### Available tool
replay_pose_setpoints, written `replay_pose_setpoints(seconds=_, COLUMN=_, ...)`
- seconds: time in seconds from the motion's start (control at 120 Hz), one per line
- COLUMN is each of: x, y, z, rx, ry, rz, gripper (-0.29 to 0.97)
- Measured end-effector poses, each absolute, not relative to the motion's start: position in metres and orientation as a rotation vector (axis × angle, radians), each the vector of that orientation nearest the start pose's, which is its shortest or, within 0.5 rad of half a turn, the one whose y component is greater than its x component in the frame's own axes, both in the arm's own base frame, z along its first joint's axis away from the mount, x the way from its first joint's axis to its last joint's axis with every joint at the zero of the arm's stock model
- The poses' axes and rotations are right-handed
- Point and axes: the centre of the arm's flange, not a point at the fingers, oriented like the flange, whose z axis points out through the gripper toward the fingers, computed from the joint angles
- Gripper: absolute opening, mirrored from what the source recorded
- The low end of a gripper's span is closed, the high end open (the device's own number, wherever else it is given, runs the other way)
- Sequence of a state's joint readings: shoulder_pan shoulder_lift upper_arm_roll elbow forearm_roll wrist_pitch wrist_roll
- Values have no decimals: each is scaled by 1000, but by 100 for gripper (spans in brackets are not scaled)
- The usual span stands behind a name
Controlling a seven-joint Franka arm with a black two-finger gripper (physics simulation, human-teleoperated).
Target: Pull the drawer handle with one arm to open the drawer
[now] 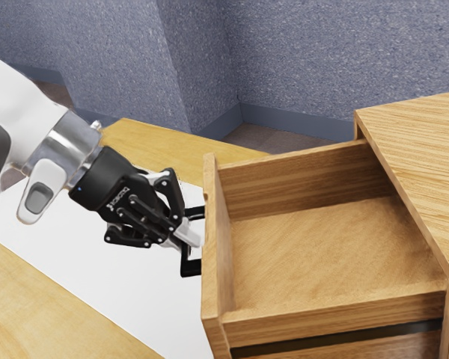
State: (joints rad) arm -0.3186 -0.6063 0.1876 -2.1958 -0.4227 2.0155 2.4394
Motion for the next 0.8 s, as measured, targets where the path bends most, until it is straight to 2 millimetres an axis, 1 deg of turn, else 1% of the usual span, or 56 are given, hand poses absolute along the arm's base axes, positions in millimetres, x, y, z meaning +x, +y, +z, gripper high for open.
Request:
replay_pose_setpoints(seconds=0.092, x=389, y=-38, z=652, rx=-944, ry=2676, rz=-966, gripper=-11)
replay_pose_setpoints(seconds=0.233, x=383, y=-25, z=650, rx=-945, ry=2675, rz=-972, gripper=-11)
replay_pose_setpoints(seconds=0.45, x=379, y=-17, z=651, rx=-951, ry=2675, rz=-969, gripper=-9)
replay_pose_setpoints(seconds=0.65, x=378, y=-11, z=650, rx=-966, ry=2687, rz=-949, gripper=4)
replay_pose_setpoints(seconds=0.8, x=378, y=-10, z=653, rx=-966, ry=2687, rz=-939, gripper=11)
